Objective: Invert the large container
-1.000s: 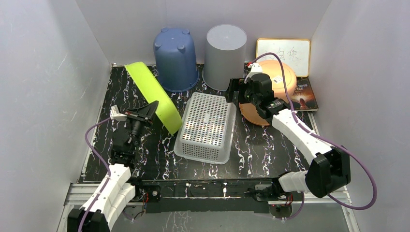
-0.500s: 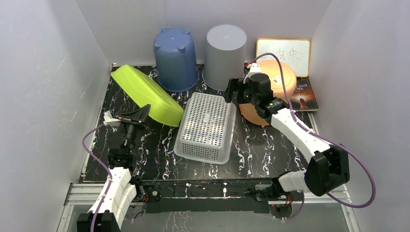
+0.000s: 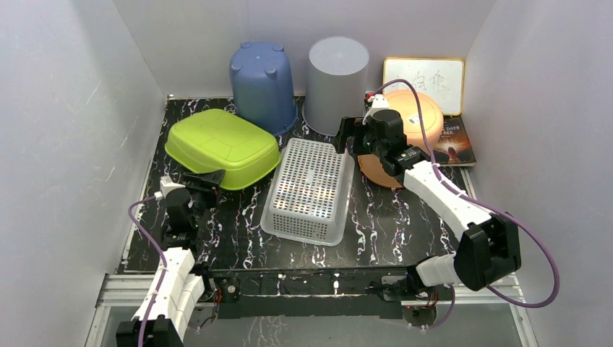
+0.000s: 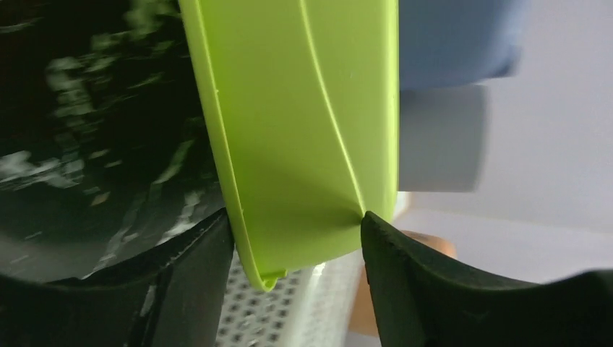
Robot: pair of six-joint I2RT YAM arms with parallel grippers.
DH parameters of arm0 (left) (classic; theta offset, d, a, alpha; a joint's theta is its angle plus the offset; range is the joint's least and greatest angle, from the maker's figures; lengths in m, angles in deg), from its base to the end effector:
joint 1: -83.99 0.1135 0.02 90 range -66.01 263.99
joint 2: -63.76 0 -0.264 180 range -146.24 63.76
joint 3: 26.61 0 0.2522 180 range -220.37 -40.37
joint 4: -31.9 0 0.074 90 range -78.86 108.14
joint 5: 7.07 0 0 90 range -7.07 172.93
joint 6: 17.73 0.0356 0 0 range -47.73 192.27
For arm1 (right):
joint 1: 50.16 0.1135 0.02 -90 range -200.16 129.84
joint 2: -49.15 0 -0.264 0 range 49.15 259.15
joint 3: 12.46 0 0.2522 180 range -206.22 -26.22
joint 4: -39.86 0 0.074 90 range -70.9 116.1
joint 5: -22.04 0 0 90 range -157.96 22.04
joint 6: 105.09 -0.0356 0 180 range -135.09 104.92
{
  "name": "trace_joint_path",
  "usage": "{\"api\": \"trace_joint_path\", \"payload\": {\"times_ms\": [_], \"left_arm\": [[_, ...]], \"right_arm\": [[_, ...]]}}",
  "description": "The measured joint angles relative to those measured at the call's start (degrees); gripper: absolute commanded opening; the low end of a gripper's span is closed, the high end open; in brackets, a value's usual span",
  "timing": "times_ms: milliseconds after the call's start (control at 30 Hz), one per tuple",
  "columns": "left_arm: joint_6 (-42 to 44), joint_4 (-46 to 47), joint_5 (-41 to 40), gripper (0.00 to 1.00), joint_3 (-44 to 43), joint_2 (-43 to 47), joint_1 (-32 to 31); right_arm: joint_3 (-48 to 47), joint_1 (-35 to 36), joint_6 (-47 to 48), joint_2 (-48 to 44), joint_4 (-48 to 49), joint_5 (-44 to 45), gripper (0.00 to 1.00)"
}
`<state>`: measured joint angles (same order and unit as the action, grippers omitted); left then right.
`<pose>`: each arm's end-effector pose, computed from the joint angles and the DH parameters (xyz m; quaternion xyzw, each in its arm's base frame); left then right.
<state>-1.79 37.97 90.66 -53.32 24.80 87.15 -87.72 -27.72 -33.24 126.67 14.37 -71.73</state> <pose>0.1698 0.0046 0.2142 -0.4282 0.6083 -0.4274 0.5138 0.2874 0.1212 0.3103 -0.0490 0.8543 0.2056 0.4748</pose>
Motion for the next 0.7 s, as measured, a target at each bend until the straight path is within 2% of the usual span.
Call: {"api": "trace_joint_path", "payload": {"times_ms": [200, 533, 567, 600, 667, 700], "left_arm": [[3.6, -14.3, -4.2, 0.69, -1.2, 1.0, 0.1], [7.8, -22.9, -8.6, 0.79, -6.4, -0.5, 0.1], [8.5, -24.0, -8.9, 0.82, -6.9, -0.9, 0.1], [9.4, -25.1, -9.3, 0.90, -7.6, -1.4, 0.1], [11.7, -27.6, -10.1, 0.97, -9.7, -2.6, 0.1], [13.2, -29.1, -10.5, 0.98, -11.2, -3.5, 0.1]], "right_arm": [[0.0, 0.0, -0.2, 1.0, 0.4, -0.8, 0.98], [0.0, 0.0, -0.4, 1.7, 0.4, -1.2, 0.98], [0.0, 0.0, -0.4, 1.7, 0.4, -1.2, 0.98], [0.0, 0.0, -0.4, 1.7, 0.4, -1.2, 0.98], [0.0, 0.0, -0.4, 1.7, 0.3, -1.2, 0.98], [0.0, 0.0, -0.3, 1.7, 0.3, -1.2, 0.98]]}}
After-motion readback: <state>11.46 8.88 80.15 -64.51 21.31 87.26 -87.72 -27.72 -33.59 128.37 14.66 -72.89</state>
